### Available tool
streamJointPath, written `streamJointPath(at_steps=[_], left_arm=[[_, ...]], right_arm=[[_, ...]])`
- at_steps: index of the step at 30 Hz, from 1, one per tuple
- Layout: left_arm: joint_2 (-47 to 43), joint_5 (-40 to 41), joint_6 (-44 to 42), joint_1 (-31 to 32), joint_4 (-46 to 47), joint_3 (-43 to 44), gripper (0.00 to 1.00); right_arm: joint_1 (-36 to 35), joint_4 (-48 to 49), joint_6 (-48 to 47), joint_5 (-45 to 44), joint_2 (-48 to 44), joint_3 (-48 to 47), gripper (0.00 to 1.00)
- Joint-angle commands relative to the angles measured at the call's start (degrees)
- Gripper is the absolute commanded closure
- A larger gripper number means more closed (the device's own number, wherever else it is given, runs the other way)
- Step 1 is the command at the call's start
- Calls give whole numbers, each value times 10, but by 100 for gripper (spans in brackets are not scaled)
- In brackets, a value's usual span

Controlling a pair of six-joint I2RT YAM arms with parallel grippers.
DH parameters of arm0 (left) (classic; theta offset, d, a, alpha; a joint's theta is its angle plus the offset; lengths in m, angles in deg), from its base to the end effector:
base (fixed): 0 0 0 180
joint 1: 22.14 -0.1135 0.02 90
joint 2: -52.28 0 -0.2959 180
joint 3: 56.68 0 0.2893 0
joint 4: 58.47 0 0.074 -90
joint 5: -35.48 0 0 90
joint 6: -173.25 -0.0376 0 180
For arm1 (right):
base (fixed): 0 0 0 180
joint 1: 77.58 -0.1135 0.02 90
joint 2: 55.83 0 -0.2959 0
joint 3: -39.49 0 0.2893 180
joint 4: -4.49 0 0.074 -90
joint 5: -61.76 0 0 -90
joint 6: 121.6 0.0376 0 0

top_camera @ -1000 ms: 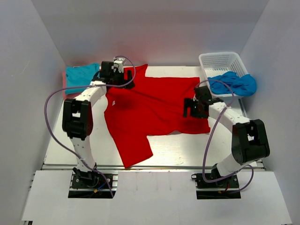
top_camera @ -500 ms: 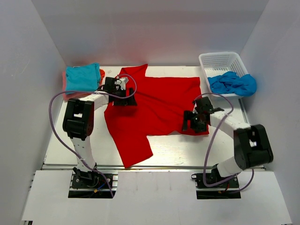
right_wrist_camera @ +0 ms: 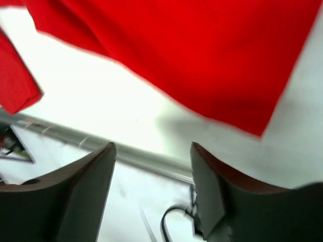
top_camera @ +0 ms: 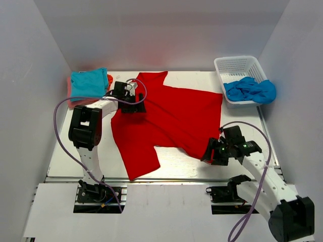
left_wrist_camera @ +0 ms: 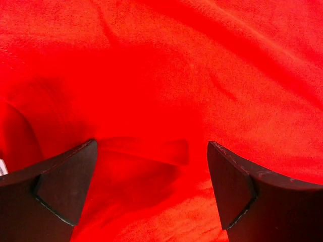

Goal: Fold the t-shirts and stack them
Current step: Flatten out the tshirt

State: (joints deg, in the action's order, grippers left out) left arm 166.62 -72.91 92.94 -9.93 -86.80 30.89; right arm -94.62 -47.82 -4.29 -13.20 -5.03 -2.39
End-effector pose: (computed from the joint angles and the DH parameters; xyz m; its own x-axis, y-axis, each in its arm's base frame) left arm 0.4500 -0.1095 0.1628 -0.8536 0.0213 -0.5204 0.2368 0.9058 -0.3514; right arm 0.1615 0.0597 0.2013 -0.9293 0.1786 -0.3233 0.0270 0.9058 0.4229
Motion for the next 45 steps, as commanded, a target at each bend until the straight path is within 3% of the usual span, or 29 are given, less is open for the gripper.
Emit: streamJointPath(at_steps=[1, 9, 16, 20, 28, 30, 33, 38, 45], left_arm=[[19, 45, 2, -12, -38, 5, 0], [2, 34, -10, -5, -38, -1, 0], [-16, 38, -10, -5, -38, -13, 0], [-16, 32, -10, -5, -38, -19, 0], [-10, 32, -15, -5, -44, -25, 0], [-10, 32, -15, -5, -44, -25, 0], [-10, 32, -15, -5, -44, -25, 0], [-27, 37, -15, -5, -33, -38, 0], [-33, 43, -15, -5, -22, -49, 0]], right_arm=[[-2, -106, 41, 31, -32, -6, 34], [-1, -77, 28, -126, -4, -67, 33], [1, -17, 28, -218, 96, -72, 30], [0, 79, 32, -279, 143, -71, 30], [2, 206, 17, -305, 264, -81, 30], [2, 201, 16, -315, 282, -96, 50], [0, 179, 13, -319, 295, -123, 100], [1, 37, 11, -296, 196, -173, 100], [1, -111, 4, -119, 45, -213, 100]])
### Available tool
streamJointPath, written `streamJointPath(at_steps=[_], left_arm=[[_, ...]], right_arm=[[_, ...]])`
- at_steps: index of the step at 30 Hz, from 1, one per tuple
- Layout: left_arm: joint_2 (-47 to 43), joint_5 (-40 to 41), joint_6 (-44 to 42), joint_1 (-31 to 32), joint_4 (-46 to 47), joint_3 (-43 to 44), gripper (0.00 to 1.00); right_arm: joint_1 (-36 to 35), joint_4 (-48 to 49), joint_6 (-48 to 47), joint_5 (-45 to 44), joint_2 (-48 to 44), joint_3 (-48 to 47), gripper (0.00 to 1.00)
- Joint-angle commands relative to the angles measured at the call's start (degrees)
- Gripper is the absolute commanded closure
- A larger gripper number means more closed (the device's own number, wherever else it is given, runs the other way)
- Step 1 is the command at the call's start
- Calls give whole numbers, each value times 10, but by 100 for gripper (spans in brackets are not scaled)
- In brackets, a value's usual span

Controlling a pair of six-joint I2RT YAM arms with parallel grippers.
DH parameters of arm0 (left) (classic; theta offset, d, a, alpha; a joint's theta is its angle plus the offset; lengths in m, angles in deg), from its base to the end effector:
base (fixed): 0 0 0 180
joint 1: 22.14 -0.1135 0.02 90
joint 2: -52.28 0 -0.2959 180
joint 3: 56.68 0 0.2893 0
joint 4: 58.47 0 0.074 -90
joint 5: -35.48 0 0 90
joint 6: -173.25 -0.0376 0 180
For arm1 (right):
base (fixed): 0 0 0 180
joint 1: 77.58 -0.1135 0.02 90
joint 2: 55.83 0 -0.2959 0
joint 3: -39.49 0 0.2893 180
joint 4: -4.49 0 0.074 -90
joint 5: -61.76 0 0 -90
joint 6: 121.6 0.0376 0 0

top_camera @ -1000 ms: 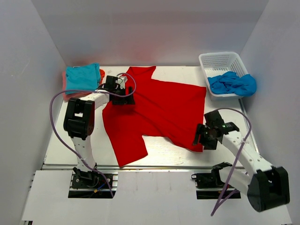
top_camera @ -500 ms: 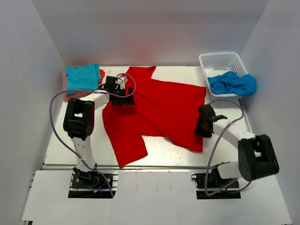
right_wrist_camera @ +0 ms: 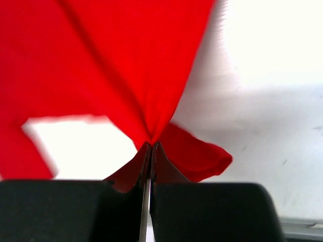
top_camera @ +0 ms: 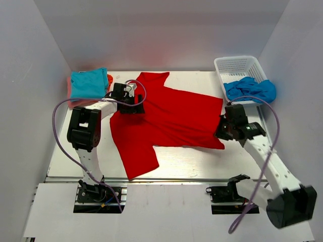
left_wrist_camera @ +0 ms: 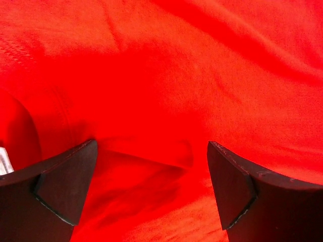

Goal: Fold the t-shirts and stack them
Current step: Flatten out the tshirt

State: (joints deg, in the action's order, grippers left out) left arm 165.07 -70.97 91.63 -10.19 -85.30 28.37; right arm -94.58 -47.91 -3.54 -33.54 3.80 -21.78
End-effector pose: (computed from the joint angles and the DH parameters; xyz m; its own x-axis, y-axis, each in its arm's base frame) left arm 0.4424 -0.1045 0.1620 -0.8410 0.0351 -0.5399 0.2392 0.9192 -0.3128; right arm 0.2210 0.0639 0.2908 -0.7643 0.2561 -0.5919 0.1408 0.9619 0.2344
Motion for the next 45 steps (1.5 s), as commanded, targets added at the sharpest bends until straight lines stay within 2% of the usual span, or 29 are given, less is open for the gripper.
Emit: streamJointPath(at_steps=[1, 4, 7, 10, 11, 12, 15, 16, 17, 18, 20, 21, 24, 29, 33, 37, 45], left_arm=[[-17, 24, -2, -3, -37, -24, 0], [-17, 24, -7, -3, -37, -24, 0], [-22, 24, -7, -3, -31, -29, 0], [-17, 19, -7, -3, -31, -29, 0], [-17, 19, -7, -3, -31, -22, 0], [-12, 19, -7, -8, -31, -14, 0], [-6, 19, -7, -8, -37, 6, 0], [1, 19, -7, -8, -37, 6, 0], [7, 19, -7, -8, -44, 17, 0], [7, 24, -7, -8, -49, 36, 0], [20, 24, -13, -8, -56, 57, 0], [20, 24, -13, -8, -56, 58, 0], [20, 19, -13, -8, -56, 63, 0], [8, 19, -18, -8, -56, 51, 0], [-15, 36, -18, -8, -56, 29, 0], [-27, 43, -18, -8, -56, 10, 0], [-45, 49, -6, -8, -56, -28, 0]], right_arm=[[0, -132, 0, 117, -56, -39, 100], [2, -173, -7, 167, -63, -80, 100], [2, -184, -12, 160, -43, -105, 100], [3, -152, -6, 80, -21, -111, 100], [6, -136, 2, 3, 22, -106, 100], [9, -122, 12, -19, 40, -103, 100], [25, -93, 9, -50, 173, -98, 100], [28, -89, 12, -57, 195, -97, 91], [33, -86, 13, -57, 218, -106, 88], [35, -91, 9, -45, 271, -120, 79], [34, -88, -7, -20, 285, -131, 66], [34, -85, -14, -11, 280, -131, 51], [35, -85, -9, -57, 242, -132, 23], [34, -45, -35, -56, 223, -138, 20], [32, 33, -85, 15, 246, -134, 18], [31, 88, -97, 30, 324, -162, 17], [32, 113, -102, 38, 496, -255, 17]])
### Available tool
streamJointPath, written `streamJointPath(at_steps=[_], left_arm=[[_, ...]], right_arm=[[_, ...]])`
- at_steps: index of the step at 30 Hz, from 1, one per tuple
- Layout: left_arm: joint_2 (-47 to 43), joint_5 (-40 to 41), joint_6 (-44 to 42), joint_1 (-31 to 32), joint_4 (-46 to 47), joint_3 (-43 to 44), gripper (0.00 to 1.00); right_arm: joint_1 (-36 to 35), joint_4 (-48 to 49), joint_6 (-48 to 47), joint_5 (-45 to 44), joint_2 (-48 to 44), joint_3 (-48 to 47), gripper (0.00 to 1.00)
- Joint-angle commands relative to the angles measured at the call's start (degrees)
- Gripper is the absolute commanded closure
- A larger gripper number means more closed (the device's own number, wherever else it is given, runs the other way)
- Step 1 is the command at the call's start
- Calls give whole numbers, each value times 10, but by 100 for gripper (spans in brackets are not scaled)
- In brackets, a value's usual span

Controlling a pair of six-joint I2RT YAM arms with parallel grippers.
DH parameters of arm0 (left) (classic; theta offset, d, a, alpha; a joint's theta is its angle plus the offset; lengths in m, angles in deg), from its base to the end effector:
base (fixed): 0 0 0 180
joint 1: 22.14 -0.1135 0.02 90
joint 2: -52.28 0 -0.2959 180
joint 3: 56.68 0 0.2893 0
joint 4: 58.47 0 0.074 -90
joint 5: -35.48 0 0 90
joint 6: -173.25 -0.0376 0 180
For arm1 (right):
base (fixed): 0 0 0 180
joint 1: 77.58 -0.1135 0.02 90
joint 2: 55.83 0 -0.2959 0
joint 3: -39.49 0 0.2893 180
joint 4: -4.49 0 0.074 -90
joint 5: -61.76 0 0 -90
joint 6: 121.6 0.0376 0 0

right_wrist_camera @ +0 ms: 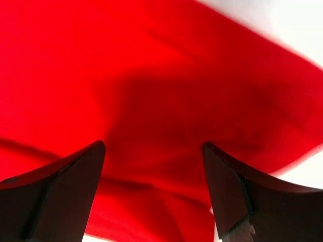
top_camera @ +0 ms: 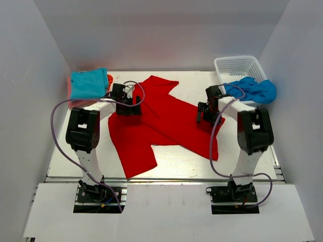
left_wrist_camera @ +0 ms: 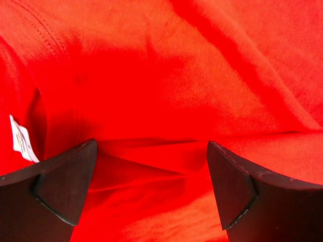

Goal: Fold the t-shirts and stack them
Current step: Flatten out the tshirt

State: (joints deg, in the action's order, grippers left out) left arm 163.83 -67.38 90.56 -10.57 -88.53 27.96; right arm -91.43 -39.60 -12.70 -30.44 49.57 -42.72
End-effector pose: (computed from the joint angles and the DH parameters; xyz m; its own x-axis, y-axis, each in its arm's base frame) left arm 0.4362 -0.0978 0.1650 -0.8547 0.0484 -0.5169 0.2073 0.9446 -0.2544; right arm 0.3961 0.0962 0.1819 -0.9201 0.1065 -0.3769 0.0774 0.9928 0.0916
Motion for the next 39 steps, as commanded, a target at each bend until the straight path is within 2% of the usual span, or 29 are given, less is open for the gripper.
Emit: streamJointPath(at_steps=[1, 5, 6, 7, 8, 9, 12, 14, 15, 16, 18, 19, 23, 26, 28, 29, 31, 32, 34, 35, 39], left_arm=[[-33, 20, 9, -4, -19, -24, 0], [-39, 39, 10, -4, -19, -25, 0], [-39, 39, 3, -4, -19, -25, 0], [-33, 39, 3, -4, -19, -19, 0], [-33, 39, 3, -4, -19, -19, 0], [-27, 39, 3, -4, -19, -12, 0], [-14, 33, -7, -4, -19, 12, 0], [-14, 33, -12, -4, -19, 18, 0], [-14, 33, -12, -4, -19, 25, 0], [-19, 33, -12, -4, -19, 30, 0], [-25, 33, -19, -4, -12, 36, 0], [-33, 33, -19, -4, -12, 36, 0], [-57, 47, -19, 1, -27, 57, 0], [-94, 26, -12, 1, -33, 42, 0], [-143, 19, -1, 6, -33, 21, 0], [-163, 19, 9, 6, -39, -11, 0], [-219, 11, 45, 12, -39, -72, 0], [-236, 11, 59, 20, -39, -93, 0], [-278, 1, 105, 42, -33, -148, 0], [-287, -34, 117, 47, -26, -165, 0], [-334, -82, 137, 73, -31, -245, 0]], right_arm=[[1, 12, -9, 4, 53, -59, 17], [7, -15, -9, -46, 172, -189, 17], [10, -32, -11, -50, 245, -258, 17], [11, -75, -12, -53, 272, -353, 17], [13, -86, -14, -61, 298, -401, 17], [14, -88, -31, -57, 366, -541, 15], [11, -25, -82, -46, 400, -652, 15], [9, 44, -111, 1, 345, -628, 15], [6, 116, -120, 13, 317, -520, 15], [6, 186, -139, 62, 263, -479, 15], [3, 256, -158, 92, 191, -378, 15], [2, 265, -167, 94, 151, -366, 14], [-2, 203, -186, 109, 112, -378, 11], [-10, 149, -201, 99, 69, -353, 11], [-15, 114, -193, 83, 30, -307, 10], [-19, 115, -170, 84, -25, -261, 10], [-28, 143, -129, 97, -70, -122, 10], [-36, 160, -114, 120, -128, -58, 10], [-48, 183, -85, 161, -163, 0, 10], [-70, 184, -84, 205, -190, 54, 10], [-119, 151, -74, 243, -191, 94, 10]])
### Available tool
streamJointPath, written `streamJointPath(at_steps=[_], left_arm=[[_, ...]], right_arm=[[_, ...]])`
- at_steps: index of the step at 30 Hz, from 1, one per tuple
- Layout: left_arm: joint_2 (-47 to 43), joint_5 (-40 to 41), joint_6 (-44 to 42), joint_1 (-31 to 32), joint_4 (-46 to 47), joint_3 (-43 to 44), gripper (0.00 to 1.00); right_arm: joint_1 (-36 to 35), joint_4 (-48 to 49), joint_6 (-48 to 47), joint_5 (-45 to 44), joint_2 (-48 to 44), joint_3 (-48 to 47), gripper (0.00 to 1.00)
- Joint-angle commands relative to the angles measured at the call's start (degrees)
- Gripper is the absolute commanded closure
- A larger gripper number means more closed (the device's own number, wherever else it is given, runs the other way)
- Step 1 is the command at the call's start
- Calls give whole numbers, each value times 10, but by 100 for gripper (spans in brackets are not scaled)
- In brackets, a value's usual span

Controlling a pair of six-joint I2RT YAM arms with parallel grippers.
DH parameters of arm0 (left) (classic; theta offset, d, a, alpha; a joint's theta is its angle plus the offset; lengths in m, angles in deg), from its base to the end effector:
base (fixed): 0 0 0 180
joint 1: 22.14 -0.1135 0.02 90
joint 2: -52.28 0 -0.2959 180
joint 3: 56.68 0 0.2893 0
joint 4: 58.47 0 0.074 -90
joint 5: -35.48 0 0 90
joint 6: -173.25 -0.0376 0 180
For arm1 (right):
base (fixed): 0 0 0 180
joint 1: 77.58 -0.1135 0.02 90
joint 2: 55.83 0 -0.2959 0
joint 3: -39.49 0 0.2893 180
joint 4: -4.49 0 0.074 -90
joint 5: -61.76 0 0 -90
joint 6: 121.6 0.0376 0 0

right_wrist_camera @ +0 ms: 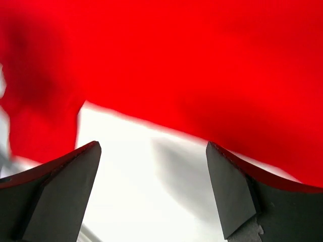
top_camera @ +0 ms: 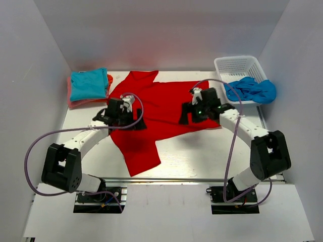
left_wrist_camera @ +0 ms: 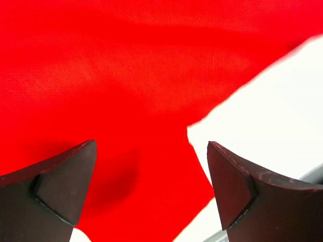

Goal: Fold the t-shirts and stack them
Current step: Flatten out the tshirt

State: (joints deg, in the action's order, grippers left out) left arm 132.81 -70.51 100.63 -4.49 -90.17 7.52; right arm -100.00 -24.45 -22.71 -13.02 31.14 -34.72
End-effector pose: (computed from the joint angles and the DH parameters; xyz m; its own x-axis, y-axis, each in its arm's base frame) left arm 0.3043 -0.1077 0.2421 -0.8157 -0.0418 -0.5770 0.2341 0.8883 -0.3952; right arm 0.3372 0.1498 0.2717 -0.6924 -0.1244 -0.7107 -0.4476 0.8466 0.2879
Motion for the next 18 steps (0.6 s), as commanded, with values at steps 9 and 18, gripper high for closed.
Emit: streamJointPath(at_steps=[9, 18], left_arm=[[-80, -19, 42, 70, -37, -106, 0], [-109, 26, 42, 86, -48, -100, 0]], right_arm=[[-97, 15, 29, 4, 84, 23, 14], [-121, 25, 46, -45, 184, -16, 15]])
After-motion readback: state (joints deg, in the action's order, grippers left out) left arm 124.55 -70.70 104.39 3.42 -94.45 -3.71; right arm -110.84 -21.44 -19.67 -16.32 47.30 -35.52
